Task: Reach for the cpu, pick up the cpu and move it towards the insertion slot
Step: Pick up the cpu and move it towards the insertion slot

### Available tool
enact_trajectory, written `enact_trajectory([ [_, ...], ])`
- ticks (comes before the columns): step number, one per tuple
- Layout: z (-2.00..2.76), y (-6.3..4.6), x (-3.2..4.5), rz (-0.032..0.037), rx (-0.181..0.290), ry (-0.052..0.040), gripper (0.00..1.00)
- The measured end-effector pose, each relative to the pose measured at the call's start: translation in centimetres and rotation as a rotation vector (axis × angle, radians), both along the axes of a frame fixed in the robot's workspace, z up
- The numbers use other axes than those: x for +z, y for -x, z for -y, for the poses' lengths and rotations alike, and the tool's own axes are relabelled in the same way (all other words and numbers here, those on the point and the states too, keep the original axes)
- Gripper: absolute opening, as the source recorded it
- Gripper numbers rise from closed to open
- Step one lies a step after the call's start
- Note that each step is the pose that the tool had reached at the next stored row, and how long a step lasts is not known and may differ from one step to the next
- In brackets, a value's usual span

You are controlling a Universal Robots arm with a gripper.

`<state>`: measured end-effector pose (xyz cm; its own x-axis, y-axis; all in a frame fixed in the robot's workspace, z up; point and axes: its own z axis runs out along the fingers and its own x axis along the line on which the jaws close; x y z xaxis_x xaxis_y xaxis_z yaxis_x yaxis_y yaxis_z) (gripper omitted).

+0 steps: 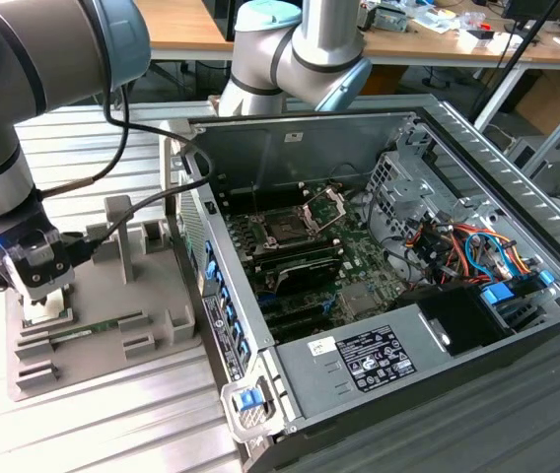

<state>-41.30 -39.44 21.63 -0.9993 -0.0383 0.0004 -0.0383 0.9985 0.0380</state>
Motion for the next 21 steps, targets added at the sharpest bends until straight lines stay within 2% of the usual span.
enact_trajectory([
  [7,0.0,0.15,-0.85,-0.0001,0.0,0.0001,0.11],
  [14,0.0,0.16,-0.91,-0.0001,0.0,0.0001,0.11],
  [21,0.0,0.16,-0.93,-0.0001,0.0,0.0001,0.54],
])
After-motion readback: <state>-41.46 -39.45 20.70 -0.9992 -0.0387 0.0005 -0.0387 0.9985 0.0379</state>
